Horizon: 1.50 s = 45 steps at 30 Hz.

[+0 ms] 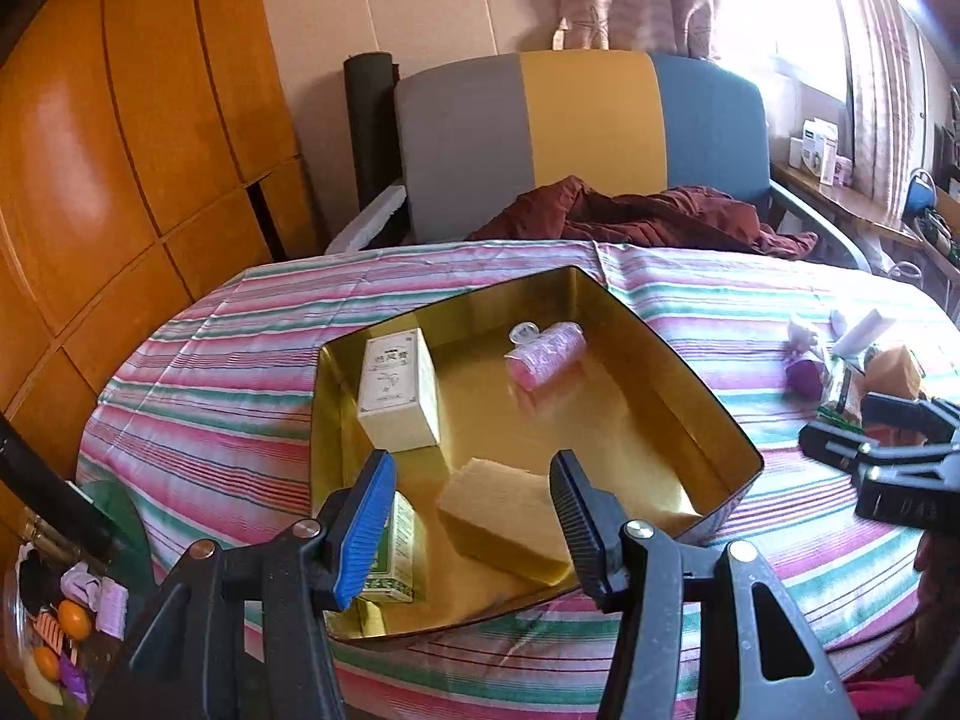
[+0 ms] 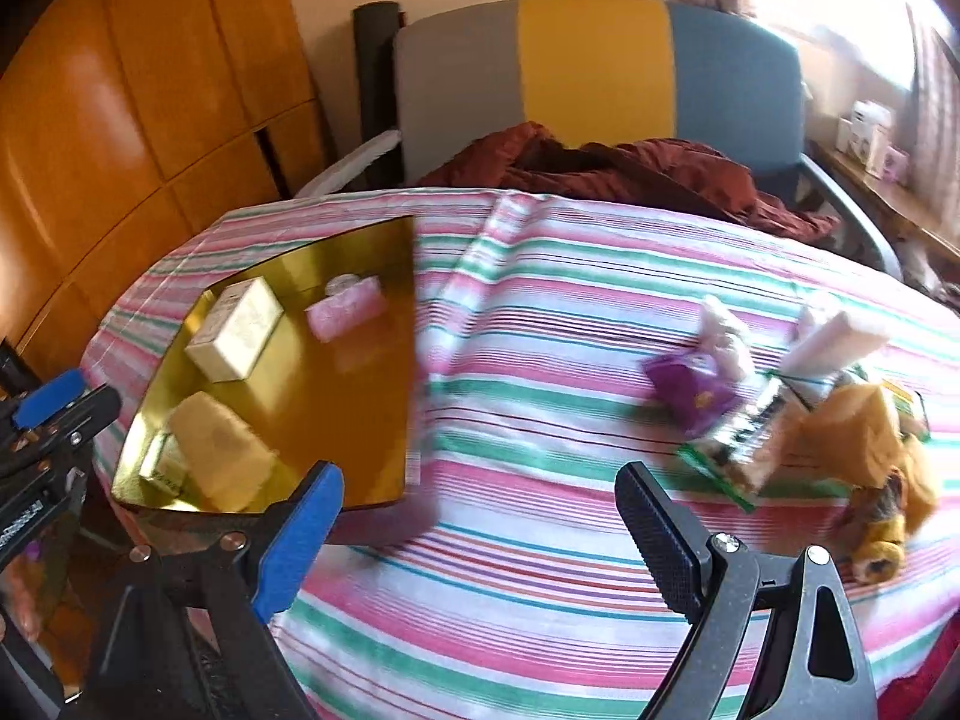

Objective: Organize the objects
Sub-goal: 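Withdraw both grippers from the tray and move back toward the pile, then grasp the purple snack packet with the left gripper while the right gripper grasps the white foam bar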

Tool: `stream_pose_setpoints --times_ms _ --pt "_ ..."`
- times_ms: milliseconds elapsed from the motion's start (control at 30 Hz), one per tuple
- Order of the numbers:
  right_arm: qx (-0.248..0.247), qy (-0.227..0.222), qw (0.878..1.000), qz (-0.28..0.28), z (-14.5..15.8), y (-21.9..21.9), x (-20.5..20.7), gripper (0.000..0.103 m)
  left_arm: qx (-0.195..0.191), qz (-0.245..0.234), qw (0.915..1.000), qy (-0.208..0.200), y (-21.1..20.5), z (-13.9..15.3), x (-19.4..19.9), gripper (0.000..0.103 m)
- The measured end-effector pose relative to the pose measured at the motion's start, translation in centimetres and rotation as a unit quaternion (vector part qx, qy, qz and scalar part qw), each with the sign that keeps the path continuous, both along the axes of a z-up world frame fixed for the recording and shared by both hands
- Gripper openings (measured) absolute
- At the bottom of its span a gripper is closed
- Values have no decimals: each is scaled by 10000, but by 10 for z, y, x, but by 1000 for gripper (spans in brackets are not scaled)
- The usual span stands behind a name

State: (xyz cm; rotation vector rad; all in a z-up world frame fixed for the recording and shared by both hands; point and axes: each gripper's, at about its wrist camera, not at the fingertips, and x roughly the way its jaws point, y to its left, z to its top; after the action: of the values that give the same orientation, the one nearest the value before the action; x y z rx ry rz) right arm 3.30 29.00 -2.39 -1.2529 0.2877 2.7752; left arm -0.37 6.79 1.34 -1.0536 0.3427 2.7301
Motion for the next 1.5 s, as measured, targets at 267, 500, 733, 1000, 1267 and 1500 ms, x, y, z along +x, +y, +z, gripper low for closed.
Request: stream_pose_setpoints --times_ms 267,500,733,1000,1267,1500 --pt "-11 -158 9975 -687 -2 60 20 93 334 -276 9986 -300 7 -3 -9 54" --pt "-66 -135 9889 -1481 11 130 44 93 460 -670 9960 -375 30 3 -12 54" --pt "50 -103 9829 -1836 21 175 49 93 405 -1336 9891 -466 80 7 -15 54" --pt "134 42 9810 -1936 21 204 44 93 329 -2206 9721 -731 154 2 -20 54" --pt "-26 171 9798 -1994 13 218 52 93 1014 -2310 9419 -2217 226 -35 -58 53" --pt "113 267 9819 -1872 20 214 53 93 1496 -1799 9211 -3113 266 -75 -88 53"
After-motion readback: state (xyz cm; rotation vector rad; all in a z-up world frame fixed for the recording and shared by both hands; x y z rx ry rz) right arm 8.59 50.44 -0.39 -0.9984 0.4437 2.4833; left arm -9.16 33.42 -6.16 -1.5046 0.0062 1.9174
